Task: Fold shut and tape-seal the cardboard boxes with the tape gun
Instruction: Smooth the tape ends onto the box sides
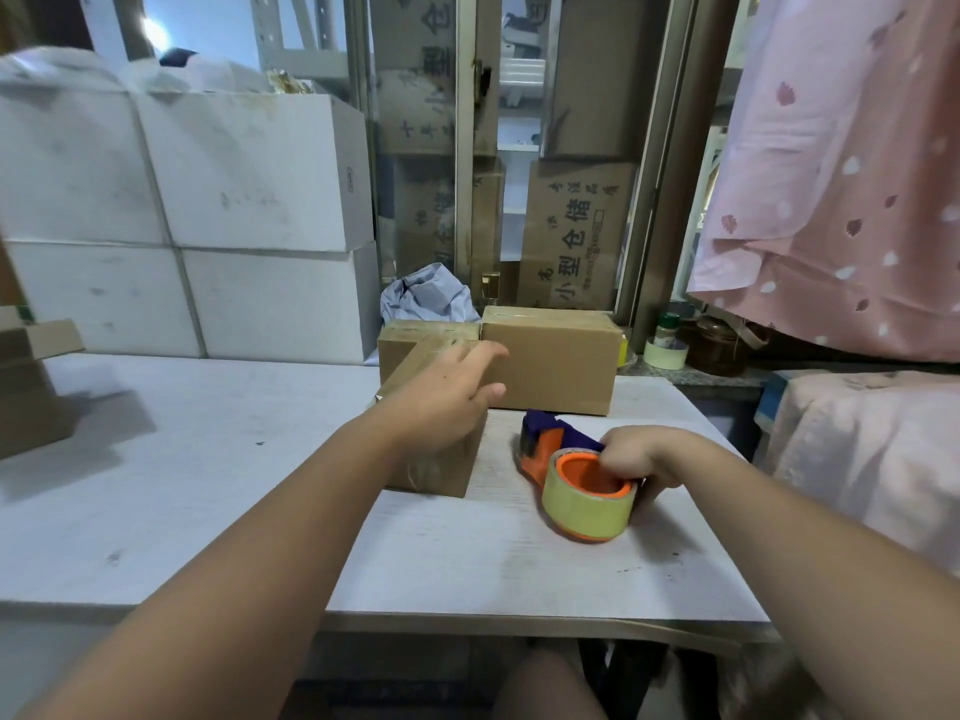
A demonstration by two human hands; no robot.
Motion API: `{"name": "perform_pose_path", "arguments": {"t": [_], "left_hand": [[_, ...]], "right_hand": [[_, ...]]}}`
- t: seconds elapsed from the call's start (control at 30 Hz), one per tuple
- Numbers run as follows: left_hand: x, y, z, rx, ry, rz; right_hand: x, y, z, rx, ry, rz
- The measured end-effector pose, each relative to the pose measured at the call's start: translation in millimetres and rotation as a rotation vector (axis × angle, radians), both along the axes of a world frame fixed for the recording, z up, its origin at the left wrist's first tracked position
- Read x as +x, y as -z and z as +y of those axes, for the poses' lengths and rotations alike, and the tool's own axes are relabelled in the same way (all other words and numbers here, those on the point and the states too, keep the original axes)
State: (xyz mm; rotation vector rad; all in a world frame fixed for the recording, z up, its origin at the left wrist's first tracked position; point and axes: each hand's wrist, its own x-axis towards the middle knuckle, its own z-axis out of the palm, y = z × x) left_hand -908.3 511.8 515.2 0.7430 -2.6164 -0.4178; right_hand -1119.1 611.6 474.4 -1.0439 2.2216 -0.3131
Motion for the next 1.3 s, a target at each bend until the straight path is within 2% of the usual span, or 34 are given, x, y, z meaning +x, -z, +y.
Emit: {"name": "perform_pose_path", "arguments": {"t": [0.07,0.2,0.3,0.37,0.5,0.57,0.73,0.97,1.07,1.17,1.23,1.3], "left_hand": [[2,0,0,0.034,-0.034,0.110],[18,1,-9,0.094,-0.235,0.640],[34,11,-19,0.154,-0.349,0.751],[42,23,-23,0.174,-0.442,0.753],[50,44,-36,0.367,-0.529,0.857],[54,51,-38,0.475,-0.482,0.899],[60,60,-30,0.546,-0.324,0.864],[63,62,-21,0.487,-0.219,0.803],[60,60,-13,0.246,-0.235,0.704],[55,60,-9,-0.116,-0.174,0.571],[50,62,-8,-0.208,-0.131,0.421],[43,63,-3,-0.232,-0.132,0.334]], "right_hand": [[3,1,-2,0.009,-0.012,0.106],[12,1,-5,0.005,-0.054,0.226],[14,1,-9,0.014,-0.124,0.383],[16,1,-16,-0.159,-0.117,0.398],[42,-5,-30,-0.752,-0.173,0.276],[59,-10,-35,-0.867,-0.247,0.275],[78,-12,-47,-0.872,-0.357,0.292],[70,-10,-43,-0.910,-0.253,0.231],[70,-13,-37,-0.917,-0.319,0.224],[74,-9,-33,-0.816,-0.524,0.457],[77,0,-35,-0.816,-0.592,0.586],[76,8,-38,-0.909,-0.580,0.673]]}}
